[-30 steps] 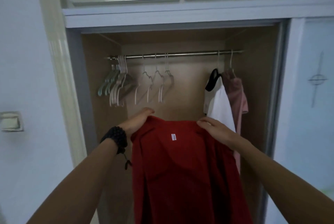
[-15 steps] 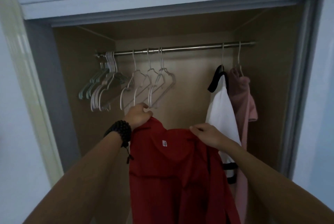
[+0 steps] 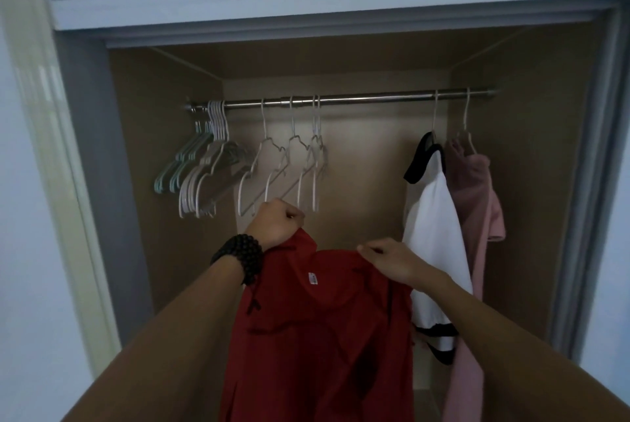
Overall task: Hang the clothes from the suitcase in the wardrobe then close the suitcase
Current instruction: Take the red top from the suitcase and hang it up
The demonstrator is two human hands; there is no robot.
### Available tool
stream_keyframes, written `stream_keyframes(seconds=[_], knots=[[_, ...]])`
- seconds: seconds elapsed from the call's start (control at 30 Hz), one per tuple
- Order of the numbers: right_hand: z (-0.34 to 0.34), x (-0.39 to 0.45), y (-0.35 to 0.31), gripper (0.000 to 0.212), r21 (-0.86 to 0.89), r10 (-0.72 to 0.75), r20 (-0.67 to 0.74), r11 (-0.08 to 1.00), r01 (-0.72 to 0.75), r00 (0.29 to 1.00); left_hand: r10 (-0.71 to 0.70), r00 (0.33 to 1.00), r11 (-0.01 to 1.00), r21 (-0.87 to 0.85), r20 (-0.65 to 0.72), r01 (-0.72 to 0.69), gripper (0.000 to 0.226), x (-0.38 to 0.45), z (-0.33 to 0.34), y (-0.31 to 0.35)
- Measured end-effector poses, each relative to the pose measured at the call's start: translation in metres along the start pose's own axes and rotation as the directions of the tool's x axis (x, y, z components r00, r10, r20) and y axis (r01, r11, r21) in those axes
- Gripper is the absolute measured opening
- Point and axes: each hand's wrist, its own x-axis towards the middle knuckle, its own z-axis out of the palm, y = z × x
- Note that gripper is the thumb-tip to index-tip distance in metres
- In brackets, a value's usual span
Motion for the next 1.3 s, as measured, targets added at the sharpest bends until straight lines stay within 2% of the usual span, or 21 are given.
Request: stream_keyframes(seconds=[0.07,0.13,0.2,0.27,0.33,0.43,0.6,0.73,0.83,0.97,1.13,1.23,1.3], knots=[[-0.003,0.001,0.001,0.057,0.003,0.0,-0.017,1.0,0.0,1.0,-0.023,0.999,0.999,0.03,0.022,0.023,0.031,0.004,0.0,0.003],[-0.004,0.0,0.001,0.057,-0.002,0.013,-0.02,1.0,-0.013,1.0,-0.087,0.994,0.996,0.021,0.063,0.086,0.059,0.008,0.004,0.003],[-0.009,-0.005,0.004,0.056,-0.03,0.011,-0.007,0.999,-0.011,1.0,-0.13,0.989,0.989,-0.058,0.069,0.134,0.088,0.014,0.01,0.01],[-0.01,-0.002,0.01,0.055,-0.002,0.063,-0.072,0.998,-0.063,0.995,-0.084,0.988,0.992,-0.087,0.129,0.095,0.095,0.031,0.02,0.01],[-0.013,-0.001,0.01,0.052,0.019,0.077,-0.101,0.997,-0.076,0.992,-0.056,0.991,0.995,-0.076,0.118,0.065,0.087,0.039,0.024,0.014],[-0.01,0.004,0.005,0.048,-0.009,0.075,-0.101,0.997,-0.077,0.992,-0.021,1.0,0.999,-0.031,0.009,0.021,0.06,0.049,0.022,0.015],[-0.011,0.006,0.0,0.044,-0.019,0.067,-0.113,0.997,-0.07,0.991,0.012,0.985,0.996,0.093,-0.17,0.004,0.042,0.065,0.019,0.011],[-0.017,0.009,0.013,0.031,0.022,0.098,-0.131,0.995,-0.096,0.987,0.081,0.932,0.997,0.027,-0.354,-0.076,0.036,0.075,0.015,0.014],[-0.017,0.015,0.021,0.03,0.054,0.103,-0.139,0.994,-0.096,0.985,0.081,0.906,0.989,-0.077,-0.415,-0.124,0.041,0.072,-0.001,0.012],[-0.002,0.024,0.02,0.022,0.182,0.141,-0.122,0.976,-0.118,0.982,0.068,0.923,0.965,-0.209,-0.38,-0.158,0.046,0.057,-0.022,-0.011],[0.019,0.04,-0.001,0.018,0.437,0.179,-0.092,0.891,-0.121,0.98,0.093,0.954,0.9,-0.387,-0.284,-0.202,0.035,0.029,-0.033,-0.054],[0.026,0.048,-0.013,0.038,0.584,0.169,-0.058,0.805,-0.104,0.984,0.056,0.979,0.902,-0.411,-0.194,-0.133,0.044,0.015,-0.035,-0.083],[0.029,0.053,-0.021,0.055,0.653,0.146,-0.079,0.755,-0.06,0.986,0.066,0.987,0.9,-0.418,-0.147,-0.122,0.042,0.003,-0.034,-0.094]])
